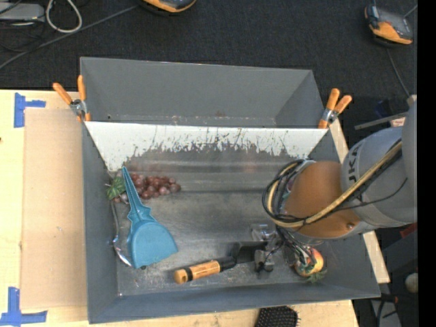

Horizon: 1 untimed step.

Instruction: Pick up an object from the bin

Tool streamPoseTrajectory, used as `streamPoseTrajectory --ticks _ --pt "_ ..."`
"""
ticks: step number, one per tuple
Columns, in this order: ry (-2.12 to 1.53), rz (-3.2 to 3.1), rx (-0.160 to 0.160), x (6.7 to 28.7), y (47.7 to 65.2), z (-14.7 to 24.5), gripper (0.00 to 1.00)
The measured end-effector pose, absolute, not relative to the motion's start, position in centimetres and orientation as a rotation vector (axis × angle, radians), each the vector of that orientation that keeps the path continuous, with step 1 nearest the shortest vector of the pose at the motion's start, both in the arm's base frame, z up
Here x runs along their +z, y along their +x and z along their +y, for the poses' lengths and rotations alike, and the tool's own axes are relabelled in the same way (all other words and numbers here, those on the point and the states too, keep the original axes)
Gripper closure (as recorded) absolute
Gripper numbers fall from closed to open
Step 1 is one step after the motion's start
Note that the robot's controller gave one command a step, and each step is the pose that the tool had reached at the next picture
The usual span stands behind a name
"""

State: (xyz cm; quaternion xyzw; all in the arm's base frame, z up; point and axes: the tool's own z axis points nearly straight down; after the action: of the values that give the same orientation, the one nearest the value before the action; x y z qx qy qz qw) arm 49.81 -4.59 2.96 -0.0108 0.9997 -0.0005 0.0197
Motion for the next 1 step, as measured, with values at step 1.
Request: streamPoseTrajectory --ticks 1 --pt "-0.027 3.105 -0.003 4.18 48.98 -4.62 1.0"
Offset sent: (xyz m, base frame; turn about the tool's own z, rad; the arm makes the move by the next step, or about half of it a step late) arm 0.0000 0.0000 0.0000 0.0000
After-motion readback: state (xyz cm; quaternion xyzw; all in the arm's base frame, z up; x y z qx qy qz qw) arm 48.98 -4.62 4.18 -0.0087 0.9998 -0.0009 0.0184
